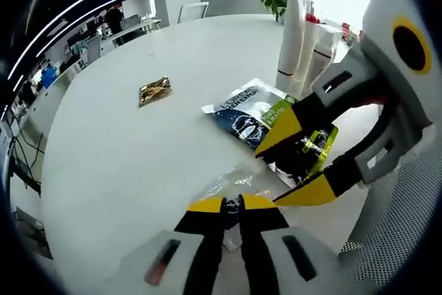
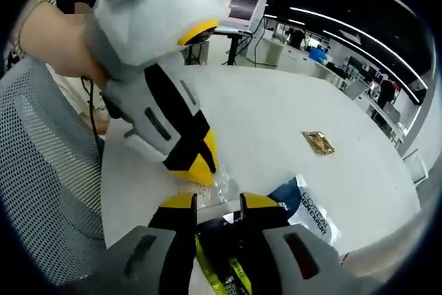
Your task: Arrange the skincare products in the storage area until every visible bottle or jar stands upright without overlapping.
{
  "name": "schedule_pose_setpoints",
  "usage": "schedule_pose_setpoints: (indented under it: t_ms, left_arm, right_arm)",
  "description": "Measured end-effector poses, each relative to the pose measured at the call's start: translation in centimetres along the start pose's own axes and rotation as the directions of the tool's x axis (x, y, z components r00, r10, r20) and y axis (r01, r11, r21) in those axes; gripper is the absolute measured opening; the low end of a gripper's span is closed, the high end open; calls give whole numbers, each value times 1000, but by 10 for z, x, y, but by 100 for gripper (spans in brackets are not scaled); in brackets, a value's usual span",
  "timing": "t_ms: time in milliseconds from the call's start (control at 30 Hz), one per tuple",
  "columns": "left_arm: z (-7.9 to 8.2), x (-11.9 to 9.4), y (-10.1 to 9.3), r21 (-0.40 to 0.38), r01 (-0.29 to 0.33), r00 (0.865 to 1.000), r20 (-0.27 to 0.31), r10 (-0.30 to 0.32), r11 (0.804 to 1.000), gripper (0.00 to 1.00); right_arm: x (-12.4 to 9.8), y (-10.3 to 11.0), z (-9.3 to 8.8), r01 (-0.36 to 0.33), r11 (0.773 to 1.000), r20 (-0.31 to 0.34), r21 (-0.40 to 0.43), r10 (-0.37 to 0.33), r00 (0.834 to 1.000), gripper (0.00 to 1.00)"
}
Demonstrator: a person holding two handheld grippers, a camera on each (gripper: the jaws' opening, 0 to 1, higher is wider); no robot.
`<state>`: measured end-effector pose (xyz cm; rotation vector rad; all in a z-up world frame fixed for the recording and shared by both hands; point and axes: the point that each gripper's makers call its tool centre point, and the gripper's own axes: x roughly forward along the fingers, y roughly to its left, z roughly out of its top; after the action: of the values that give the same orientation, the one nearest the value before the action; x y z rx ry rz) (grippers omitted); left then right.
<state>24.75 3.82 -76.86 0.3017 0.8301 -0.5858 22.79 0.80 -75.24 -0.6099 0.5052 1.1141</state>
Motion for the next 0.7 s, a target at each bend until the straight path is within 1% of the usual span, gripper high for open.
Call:
schedule_pose_setpoints:
  t_ms: [133,233,533,700]
  left_arm:
    - [0,-2,0,-22,5,1000,-3,-5,1000,16]
    - [2,-3,1,-25,1,1000,-5,-1,1000,18]
    - [5,-7,1,-26,-9,1000,1,9,1000,19]
    - [5,-10,-1,-24,-15,1000,3,15,1000,22]
  right_arm:
    - [-5,0,-2,2,1000,-6,0,-2,1000,34]
    - [-11,-2,-3,13,1000,-1,11,-13,1000,36]
    - [-23,-4,-9,35,999,2,31,-35,999,40]
    - [-34,-4,-11,53,997,8,48,-54,999,44]
